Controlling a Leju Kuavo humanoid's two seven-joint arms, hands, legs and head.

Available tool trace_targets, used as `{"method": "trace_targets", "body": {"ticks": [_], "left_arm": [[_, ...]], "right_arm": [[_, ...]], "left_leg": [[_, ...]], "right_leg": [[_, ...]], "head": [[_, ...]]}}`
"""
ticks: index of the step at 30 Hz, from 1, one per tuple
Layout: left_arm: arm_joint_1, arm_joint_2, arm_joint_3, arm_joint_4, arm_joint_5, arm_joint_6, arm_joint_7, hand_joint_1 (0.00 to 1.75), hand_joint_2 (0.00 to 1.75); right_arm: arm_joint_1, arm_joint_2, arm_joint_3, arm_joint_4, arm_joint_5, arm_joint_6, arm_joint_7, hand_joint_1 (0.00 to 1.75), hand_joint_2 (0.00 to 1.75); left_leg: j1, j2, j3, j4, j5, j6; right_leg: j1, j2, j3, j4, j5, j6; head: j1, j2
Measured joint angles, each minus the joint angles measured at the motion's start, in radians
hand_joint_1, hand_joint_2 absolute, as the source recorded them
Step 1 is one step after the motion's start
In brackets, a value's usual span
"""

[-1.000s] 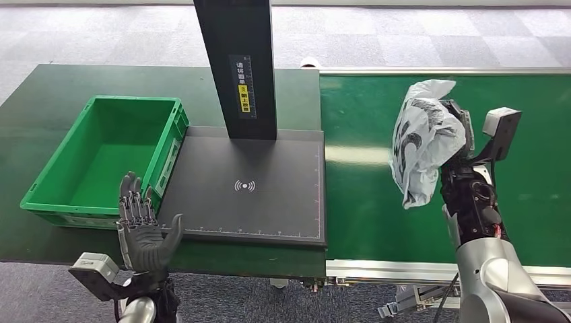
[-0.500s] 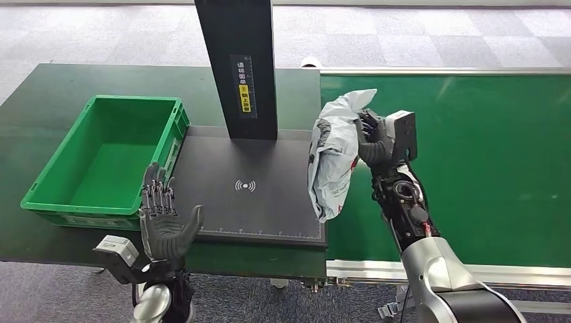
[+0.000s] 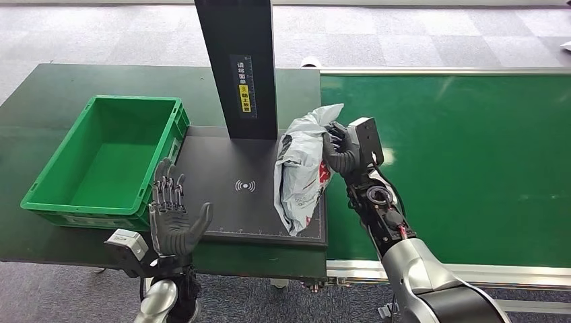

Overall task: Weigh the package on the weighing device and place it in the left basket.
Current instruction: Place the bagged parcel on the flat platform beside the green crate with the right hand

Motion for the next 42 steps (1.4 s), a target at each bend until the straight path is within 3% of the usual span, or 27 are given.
{"method": "trace_targets", "body": {"ticks": [6, 11, 14, 17, 18, 20, 22, 23, 30, 34, 37, 39, 42], "left_arm": [[-0.003, 0.000, -0.004, 0.002, 0.005, -0.002, 0.000, 0.00, 1.75], [-0.009, -0.001, -0.011, 0.007, 0.027, -0.008, -0.007, 0.00, 1.75], [-0.020, -0.001, -0.018, 0.010, 0.026, -0.007, -0.008, 0.00, 1.75], [-0.027, 0.000, -0.019, 0.014, 0.025, -0.006, -0.006, 0.00, 1.75], [-0.027, 0.000, -0.019, 0.015, 0.023, -0.006, -0.005, 0.00, 1.75], [-0.026, 0.002, -0.019, 0.014, 0.015, -0.004, -0.004, 0.00, 1.75], [-0.023, 0.006, -0.022, 0.010, 0.002, -0.001, 0.001, 0.00, 1.75], [-0.021, 0.008, -0.024, 0.006, -0.004, 0.001, 0.004, 0.00, 1.75], [-0.016, 0.017, -0.041, 0.000, -0.029, 0.035, -0.013, 0.00, 1.75], [-0.018, 0.017, -0.047, 0.008, -0.035, 0.045, -0.017, 0.00, 1.75], [-0.021, 0.013, -0.048, 0.010, -0.040, 0.046, -0.018, 0.00, 1.75], [-0.026, 0.009, -0.049, 0.016, -0.043, 0.046, -0.019, 0.00, 1.75], [-0.039, 0.006, -0.058, 0.031, -0.047, 0.044, -0.019, 0.00, 1.75]], "right_arm": [[-0.003, 0.008, 0.021, 0.018, 0.039, -0.004, 0.054, 1.75, 1.75], [-0.016, 0.019, 0.127, 0.047, 0.246, -0.167, 0.088, 1.75, 1.75], [-0.027, 0.019, 0.225, 0.074, 0.379, -0.188, 0.174, 1.75, 1.75], [-0.037, 0.017, 0.342, 0.102, 0.532, -0.184, 0.338, 1.75, 1.75], [-0.040, 0.014, 0.381, 0.108, 0.569, -0.186, 0.375, 1.68, 1.75], [-0.044, 0.006, 0.433, 0.113, 0.596, -0.194, 0.381, 0.90, 1.75], [-0.049, -0.003, 0.463, 0.118, 0.603, -0.201, 0.354, 0.10, 1.75], [-0.051, -0.008, 0.475, 0.119, 0.608, -0.207, 0.338, 0.03, 1.75], [-0.050, -0.030, 0.500, 0.122, 0.614, -0.345, 0.165, 0.00, 1.75], [-0.035, -0.034, 0.476, 0.116, 0.557, -0.526, -0.015, 0.00, 1.75], [-0.020, -0.033, 0.395, 0.089, 0.431, -0.617, -0.164, 0.00, 1.75], [-0.009, -0.033, 0.314, 0.064, 0.297, -0.548, -0.226, 0.00, 1.75], [0.010, -0.033, 0.175, 0.028, 0.095, -0.291, -0.251, 0.00, 1.75]], "left_leg": [[0.000, 0.000, 0.000, 0.000, 0.000, 0.000], [0.000, 0.000, 0.000, 0.000, 0.000, 0.000], [0.000, 0.000, 0.000, 0.000, 0.000, 0.000], [0.000, 0.000, 0.000, 0.000, 0.000, 0.000], [0.000, 0.000, 0.000, 0.000, 0.000, 0.000], [0.000, 0.000, 0.000, 0.000, 0.000, 0.000], [0.000, 0.000, 0.000, 0.000, 0.000, 0.000], [0.000, 0.000, 0.000, 0.000, 0.000, 0.000], [0.000, 0.000, 0.000, 0.000, 0.000, 0.000], [0.000, 0.000, 0.000, 0.000, 0.000, 0.000], [0.000, 0.000, 0.000, 0.000, 0.000, 0.000], [0.000, 0.000, 0.000, 0.000, 0.000, 0.000], [0.000, 0.000, 0.000, 0.000, 0.000, 0.000]], "right_leg": [[0.000, 0.000, 0.000, 0.000, 0.000, 0.000], [0.000, 0.000, 0.000, 0.000, 0.000, 0.000], [0.000, 0.000, 0.000, 0.000, 0.000, 0.000], [0.000, 0.000, 0.000, 0.000, 0.000, 0.000], [0.000, 0.000, 0.000, 0.000, 0.000, 0.000], [0.000, 0.000, 0.000, 0.000, 0.000, 0.000], [0.000, 0.000, 0.000, 0.000, 0.000, 0.000], [0.000, 0.000, 0.000, 0.000, 0.000, 0.000], [0.000, 0.000, 0.000, 0.000, 0.000, 0.000], [0.000, 0.000, 0.000, 0.000, 0.000, 0.000], [0.000, 0.000, 0.000, 0.000, 0.000, 0.000], [0.000, 0.000, 0.000, 0.000, 0.000, 0.000], [0.000, 0.000, 0.000, 0.000, 0.000, 0.000]], "head": [[0.000, 0.000], [0.000, 0.000], [0.000, 0.000], [0.000, 0.000], [0.000, 0.000], [0.000, 0.000], [0.000, 0.000], [0.000, 0.000], [0.000, 0.000], [0.000, 0.000], [0.000, 0.000], [0.000, 0.000], [0.000, 0.000]]}}
